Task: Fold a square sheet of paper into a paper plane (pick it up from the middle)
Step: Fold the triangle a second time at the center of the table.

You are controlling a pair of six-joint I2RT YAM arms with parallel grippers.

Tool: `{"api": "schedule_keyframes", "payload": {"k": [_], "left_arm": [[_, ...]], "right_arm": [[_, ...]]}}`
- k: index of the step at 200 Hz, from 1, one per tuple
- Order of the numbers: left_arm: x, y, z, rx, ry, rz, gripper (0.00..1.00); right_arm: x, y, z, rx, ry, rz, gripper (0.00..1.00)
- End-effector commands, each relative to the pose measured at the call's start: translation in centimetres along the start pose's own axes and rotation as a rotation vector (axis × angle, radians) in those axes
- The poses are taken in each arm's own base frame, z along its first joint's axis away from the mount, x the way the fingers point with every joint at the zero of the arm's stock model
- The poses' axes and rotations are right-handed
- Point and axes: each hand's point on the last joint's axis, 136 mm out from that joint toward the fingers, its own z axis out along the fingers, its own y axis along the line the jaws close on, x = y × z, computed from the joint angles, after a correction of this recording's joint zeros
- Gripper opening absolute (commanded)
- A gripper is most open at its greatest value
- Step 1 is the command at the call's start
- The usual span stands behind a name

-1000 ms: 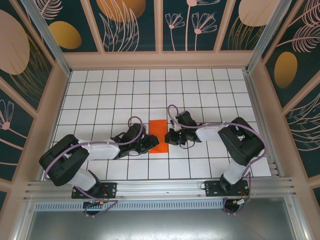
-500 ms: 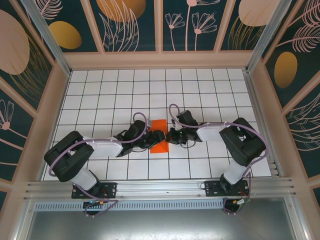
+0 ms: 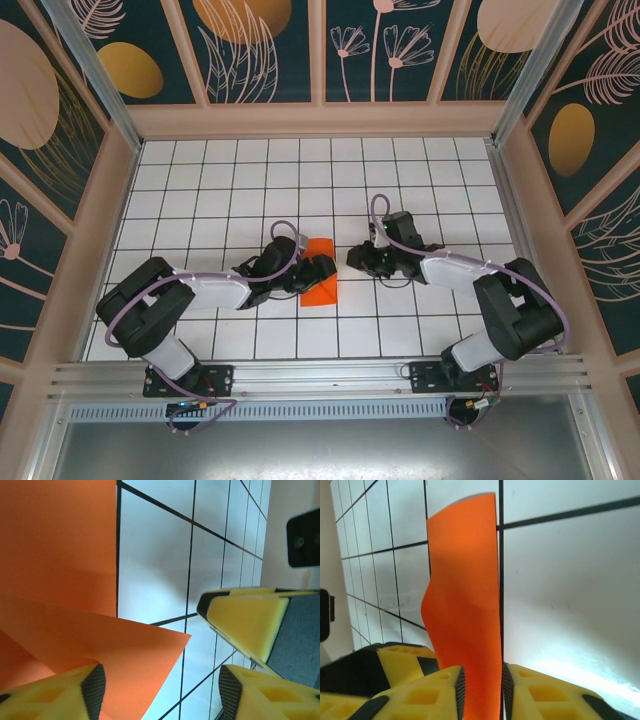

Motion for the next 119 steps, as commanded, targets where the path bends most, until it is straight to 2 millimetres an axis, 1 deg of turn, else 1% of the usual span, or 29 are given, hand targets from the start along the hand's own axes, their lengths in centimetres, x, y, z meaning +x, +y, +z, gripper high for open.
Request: {"api": "schedule_keyframes", "payload": {"k": [1, 23, 47, 60, 85, 119], "left_arm": [[-0.7, -0.1, -0.1, -0.014, -0.043, 0.009, 0.53], [-0.6, 0.5, -0.2, -0.027, -0.045, -0.002, 0.45], [-0.7, 0.6, -0.2, -0.038, -0.046, 0.002, 0.40], [-0.7, 0.6, -0.1, -0.041, -0.045, 0.002, 0.39], [-0.7, 0.5, -0.1, -0.036, -0.046, -0.001, 0.38], [-0.6, 0.6, -0.2, -0.035, -0.042, -0.006, 0.38]], "right_arm": [[0.3, 2.0, -0.6, -0.108, 0.011, -0.058, 0.33], [1.0, 2.7, -0.4, -0.168, 0.045, -0.078, 0.36], [1.2, 3.2, -0.4, -0.206, 0.046, -0.097, 0.36], [1.4, 3.5, -0.5, -0.220, 0.044, -0.110, 0.37], [1.5, 3.1, -0.1, -0.206, 0.053, -0.109, 0.36], [1.8, 3.0, 0.7, -0.207, 0.082, -0.109, 0.28]]}}
